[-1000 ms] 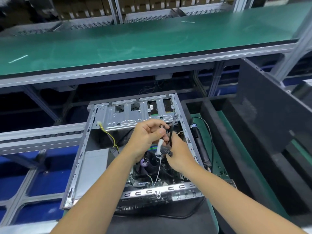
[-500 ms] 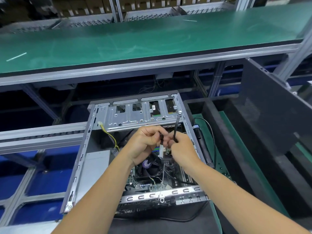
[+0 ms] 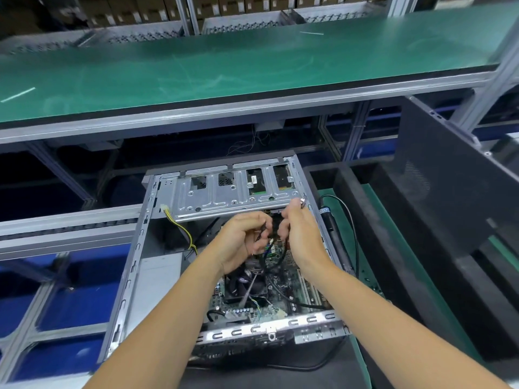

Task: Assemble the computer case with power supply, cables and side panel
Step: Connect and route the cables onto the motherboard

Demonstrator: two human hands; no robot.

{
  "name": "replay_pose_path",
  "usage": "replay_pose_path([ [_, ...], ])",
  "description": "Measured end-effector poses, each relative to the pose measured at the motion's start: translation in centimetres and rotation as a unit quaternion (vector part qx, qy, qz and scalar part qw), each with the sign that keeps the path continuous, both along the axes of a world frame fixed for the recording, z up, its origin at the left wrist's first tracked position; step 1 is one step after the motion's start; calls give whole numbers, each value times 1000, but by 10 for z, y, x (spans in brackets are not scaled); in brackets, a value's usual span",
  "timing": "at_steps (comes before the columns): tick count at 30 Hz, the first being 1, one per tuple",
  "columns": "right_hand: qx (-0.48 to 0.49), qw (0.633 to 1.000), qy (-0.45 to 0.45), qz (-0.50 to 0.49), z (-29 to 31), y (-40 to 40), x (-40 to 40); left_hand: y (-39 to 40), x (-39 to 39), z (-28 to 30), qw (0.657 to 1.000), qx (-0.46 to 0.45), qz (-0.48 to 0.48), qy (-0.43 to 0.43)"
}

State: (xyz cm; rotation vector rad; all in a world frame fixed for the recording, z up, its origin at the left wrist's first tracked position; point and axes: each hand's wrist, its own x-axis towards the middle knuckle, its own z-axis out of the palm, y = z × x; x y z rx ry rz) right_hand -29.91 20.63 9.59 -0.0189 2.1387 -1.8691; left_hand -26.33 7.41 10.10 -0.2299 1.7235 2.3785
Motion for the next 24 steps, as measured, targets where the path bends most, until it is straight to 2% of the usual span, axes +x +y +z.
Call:
replay_pose_path([
  [3, 24, 999, 39, -6, 0, -8, 1, 8, -4, -2, 999, -16, -25, -18],
  [6, 3, 1000, -7, -1, -2, -11, -7, 10, -9, -6, 998, -18, 22, -54],
  [9, 30, 998, -51, 13, -6, -11, -14, 11, -12, -10, 992, 7, 68, -106],
  [14, 21, 991, -133, 5, -8, -12, -16, 12, -12, -15, 986, 39, 100, -124],
  [19, -31, 971, -232, 43, -6, -13, -17, 11, -10, -21, 980, 13, 109, -169],
  [24, -51, 971, -232, 26, -9, -15, -18, 10, -13, -22, 977, 25, 122, -170],
])
